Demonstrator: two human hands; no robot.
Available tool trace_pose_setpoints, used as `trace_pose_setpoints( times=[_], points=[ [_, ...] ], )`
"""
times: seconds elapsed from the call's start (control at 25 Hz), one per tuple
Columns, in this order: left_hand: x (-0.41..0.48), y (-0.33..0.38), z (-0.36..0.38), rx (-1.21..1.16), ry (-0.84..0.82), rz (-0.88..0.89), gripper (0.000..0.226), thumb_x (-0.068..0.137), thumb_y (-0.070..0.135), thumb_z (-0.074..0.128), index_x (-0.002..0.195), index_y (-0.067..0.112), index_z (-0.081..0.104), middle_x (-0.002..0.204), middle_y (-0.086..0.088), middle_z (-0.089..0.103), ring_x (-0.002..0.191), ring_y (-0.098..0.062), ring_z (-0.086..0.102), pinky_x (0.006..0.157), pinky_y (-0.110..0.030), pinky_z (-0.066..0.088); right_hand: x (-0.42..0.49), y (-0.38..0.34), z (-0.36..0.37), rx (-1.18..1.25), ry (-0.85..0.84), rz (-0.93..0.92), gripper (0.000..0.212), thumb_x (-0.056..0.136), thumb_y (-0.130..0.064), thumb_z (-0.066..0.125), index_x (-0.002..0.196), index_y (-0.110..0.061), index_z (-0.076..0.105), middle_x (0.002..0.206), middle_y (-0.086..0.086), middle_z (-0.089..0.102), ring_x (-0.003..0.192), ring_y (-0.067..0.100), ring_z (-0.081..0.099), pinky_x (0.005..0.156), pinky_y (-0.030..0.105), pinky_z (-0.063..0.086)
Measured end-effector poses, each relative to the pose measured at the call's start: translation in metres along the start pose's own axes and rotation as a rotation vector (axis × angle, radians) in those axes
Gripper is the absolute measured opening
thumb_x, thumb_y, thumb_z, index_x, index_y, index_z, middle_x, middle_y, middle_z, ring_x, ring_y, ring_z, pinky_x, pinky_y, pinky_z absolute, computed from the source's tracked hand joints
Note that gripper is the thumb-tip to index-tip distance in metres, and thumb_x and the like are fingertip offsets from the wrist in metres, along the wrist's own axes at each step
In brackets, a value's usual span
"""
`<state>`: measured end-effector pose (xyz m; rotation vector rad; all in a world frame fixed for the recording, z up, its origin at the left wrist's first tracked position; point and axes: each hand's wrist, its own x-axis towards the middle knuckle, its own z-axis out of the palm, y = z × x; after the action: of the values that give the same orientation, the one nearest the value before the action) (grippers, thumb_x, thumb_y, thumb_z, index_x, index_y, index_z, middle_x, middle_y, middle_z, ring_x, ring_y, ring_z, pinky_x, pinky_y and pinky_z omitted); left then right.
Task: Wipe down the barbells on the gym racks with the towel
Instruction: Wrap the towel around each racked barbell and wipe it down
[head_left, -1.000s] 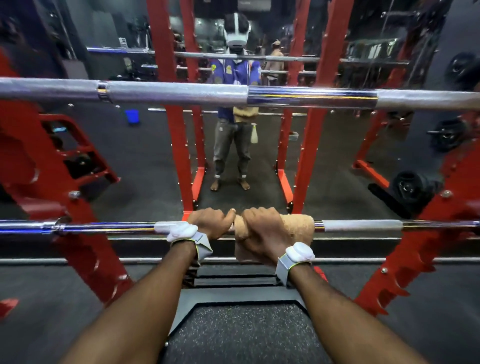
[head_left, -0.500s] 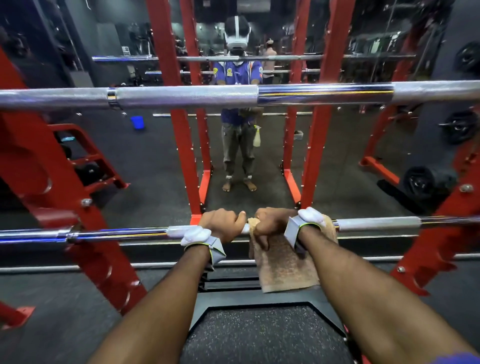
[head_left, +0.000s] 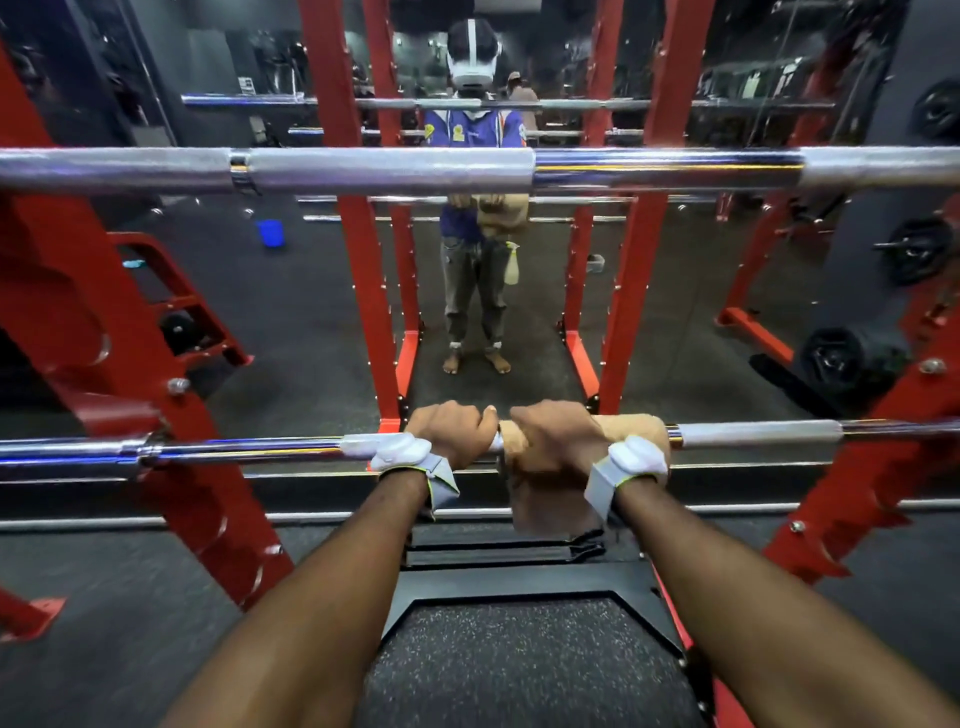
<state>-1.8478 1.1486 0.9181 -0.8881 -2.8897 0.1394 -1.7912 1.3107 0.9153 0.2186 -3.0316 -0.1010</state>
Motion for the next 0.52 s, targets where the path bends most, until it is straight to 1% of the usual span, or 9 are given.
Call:
trace_pose_setpoints(
  times=[0.08,0.12,0.16,0.24,0.28,0.32,0.36,0.44,0.52],
  points=[
    [-0.007,0.003,0.004,0.142,0.045,0.144,0.043,0.105,0.027,0.029,0.145,0.013,0.036,0.119,-0.011,0.063,0.105,-0.035,0.060,0.072,-0.033,0.037,0.008,0.004,-0.012,0.140,-0.139,0.067,0.030,0.080,-0.047,0.061,0.093,-0.020,0.062,0.103,0.003,0.071,0.096,0.029,0.067,0.069,0.032,0.042],
    [-0.010,0.003,0.005,0.166,0.055,0.186,0.044,0.105,0.025,0.031,0.148,0.014,0.030,0.120,-0.011,0.063,0.106,-0.035,0.060,0.070,-0.033,0.036,0.007,0.001,-0.012,0.134,-0.132,0.082,0.030,0.078,-0.047,0.060,0.091,-0.020,0.063,0.100,0.004,0.072,0.094,0.029,0.068,0.068,0.032,0.042],
    [-0.011,0.002,0.007,0.159,0.064,0.178,0.044,0.104,0.025,0.033,0.147,0.015,0.031,0.120,-0.010,0.064,0.105,-0.035,0.061,0.070,-0.033,0.035,0.004,-0.002,-0.006,0.077,-0.052,0.074,0.028,0.075,-0.046,0.061,0.085,-0.020,0.060,0.095,0.003,0.072,0.090,0.029,0.068,0.066,0.033,0.040],
    [-0.005,-0.002,0.006,0.131,0.070,0.146,0.039,0.104,0.027,0.031,0.141,0.016,0.041,0.118,-0.008,0.066,0.105,-0.033,0.062,0.068,-0.032,0.035,-0.007,-0.012,0.014,-0.086,0.225,0.073,0.023,0.064,-0.039,0.061,0.077,-0.025,0.048,0.081,0.000,0.067,0.077,0.029,0.065,0.064,0.036,0.032],
    [-0.003,-0.001,0.003,0.117,0.052,0.135,0.038,0.104,0.028,0.029,0.137,0.017,0.046,0.117,-0.007,0.066,0.105,-0.033,0.062,0.068,-0.033,0.034,-0.016,-0.017,0.022,-0.121,0.343,0.097,0.026,0.056,-0.035,0.060,0.076,-0.025,0.046,0.076,-0.001,0.061,0.072,0.028,0.060,0.065,0.037,0.031],
    [-0.005,0.001,0.005,0.098,0.054,0.129,0.039,0.104,0.028,0.027,0.134,0.018,0.050,0.116,-0.007,0.067,0.105,-0.033,0.062,0.068,-0.033,0.033,-0.021,-0.021,0.030,-0.139,0.412,0.116,0.031,0.049,-0.033,0.059,0.076,-0.024,0.047,0.074,-0.002,0.057,0.069,0.027,0.055,0.066,0.038,0.031],
    [-0.005,0.004,0.007,0.086,0.052,0.127,0.040,0.104,0.029,0.026,0.131,0.017,0.053,0.115,-0.007,0.067,0.105,-0.033,0.062,0.068,-0.033,0.033,-0.023,-0.020,0.031,-0.158,0.426,0.122,0.034,0.046,-0.032,0.059,0.077,-0.024,0.047,0.073,-0.002,0.054,0.068,0.027,0.052,0.066,0.038,0.032],
    [-0.003,0.002,0.005,-0.002,0.024,0.034,0.044,0.104,0.035,0.024,0.119,0.015,0.060,0.110,-0.009,0.068,0.103,-0.033,0.063,0.071,-0.033,0.039,-0.015,-0.011,0.024,-0.193,0.357,0.030,0.036,0.049,-0.036,0.065,0.079,-0.024,0.048,0.074,-0.002,0.058,0.069,0.028,0.058,0.062,0.037,0.030],
    [-0.002,0.002,0.001,-0.066,0.017,-0.043,0.046,0.103,0.038,0.026,0.112,0.013,0.063,0.107,-0.012,0.069,0.101,-0.034,0.063,0.080,-0.036,0.048,-0.011,0.002,0.005,-0.100,0.124,-0.007,0.031,0.068,-0.044,0.066,0.086,-0.022,0.053,0.086,0.001,0.067,0.081,0.030,0.066,0.062,0.035,0.032]
  ],
)
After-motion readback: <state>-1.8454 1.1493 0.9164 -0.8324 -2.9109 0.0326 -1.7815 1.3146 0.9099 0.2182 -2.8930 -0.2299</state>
